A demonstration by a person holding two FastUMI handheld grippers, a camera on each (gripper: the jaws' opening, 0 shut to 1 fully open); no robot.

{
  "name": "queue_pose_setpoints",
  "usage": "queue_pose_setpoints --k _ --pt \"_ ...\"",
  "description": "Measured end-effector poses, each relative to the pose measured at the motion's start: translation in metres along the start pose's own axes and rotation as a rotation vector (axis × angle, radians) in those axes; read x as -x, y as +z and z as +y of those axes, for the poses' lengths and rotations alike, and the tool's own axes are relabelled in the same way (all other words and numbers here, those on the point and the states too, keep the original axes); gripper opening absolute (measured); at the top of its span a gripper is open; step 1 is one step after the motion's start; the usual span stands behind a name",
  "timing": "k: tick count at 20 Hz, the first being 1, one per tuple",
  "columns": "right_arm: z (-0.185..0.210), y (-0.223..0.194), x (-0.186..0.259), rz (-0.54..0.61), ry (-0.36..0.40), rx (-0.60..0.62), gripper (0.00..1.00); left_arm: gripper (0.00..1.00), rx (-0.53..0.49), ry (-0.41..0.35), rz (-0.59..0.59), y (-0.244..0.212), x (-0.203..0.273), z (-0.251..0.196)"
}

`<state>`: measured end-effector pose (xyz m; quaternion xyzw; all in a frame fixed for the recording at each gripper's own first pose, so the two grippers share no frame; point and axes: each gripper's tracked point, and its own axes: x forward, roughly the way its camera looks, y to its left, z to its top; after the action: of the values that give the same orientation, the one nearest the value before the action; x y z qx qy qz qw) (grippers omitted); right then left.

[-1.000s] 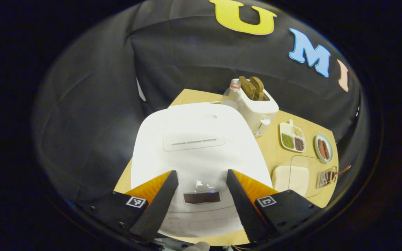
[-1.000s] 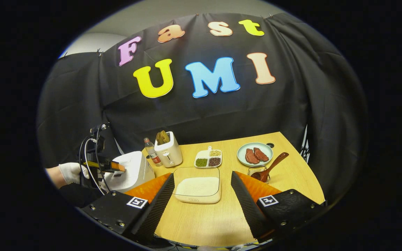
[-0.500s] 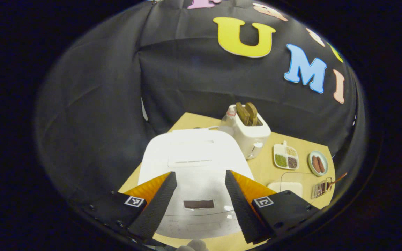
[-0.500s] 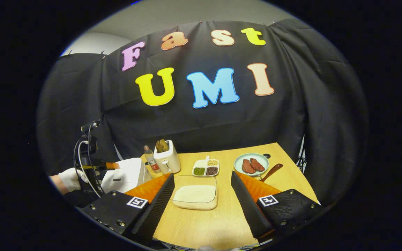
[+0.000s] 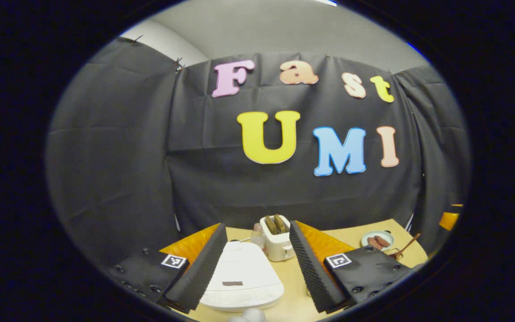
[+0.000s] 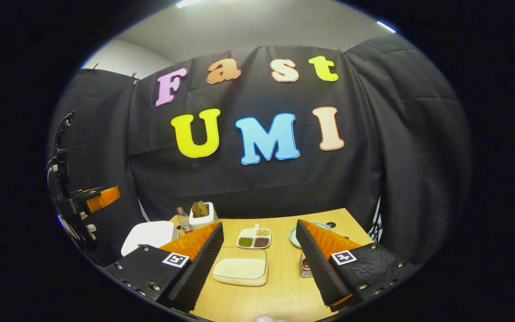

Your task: Close the left gripper, press the button to open the rice cooker; take a wooden spoon from the chopstick holder with the right hand, scoop a spoonful of rice and pour it into the rice cooker, then put the wooden spoon back into the chopstick holder.

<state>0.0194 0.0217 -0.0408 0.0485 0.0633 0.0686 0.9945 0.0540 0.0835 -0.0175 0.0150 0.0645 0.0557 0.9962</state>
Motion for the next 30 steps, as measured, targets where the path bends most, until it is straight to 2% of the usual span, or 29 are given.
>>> queue_pose_setpoints --k 1,2,4,5,8,30 --pt "-0.001 0.005 0.001 -0.017 -0.003 0.005 0.99 0.94 0.008 -0.019 -0.013 0.003 0.011 -0.007" --pt "-0.002 0.011 0.004 -0.034 -0.012 0.011 0.99 0.99 0.018 -0.035 -0.017 0.004 0.026 -0.016" --pt "-0.003 0.02 0.007 -0.063 -0.019 0.025 0.96 0.96 0.007 -0.025 -0.049 0.009 0.045 -0.018" --pt "-0.004 0.023 0.009 -0.075 -0.024 0.032 0.99 0.97 0.002 -0.028 -0.063 0.016 0.066 -0.012" --pt "-0.008 0.034 0.013 -0.11 -0.045 0.05 0.99 0.98 0.025 -0.055 -0.059 0.01 0.087 -0.025" --pt "-0.008 0.044 0.026 -0.142 -0.064 0.049 0.99 1.0 0.021 -0.067 -0.073 0.013 0.085 -0.022"
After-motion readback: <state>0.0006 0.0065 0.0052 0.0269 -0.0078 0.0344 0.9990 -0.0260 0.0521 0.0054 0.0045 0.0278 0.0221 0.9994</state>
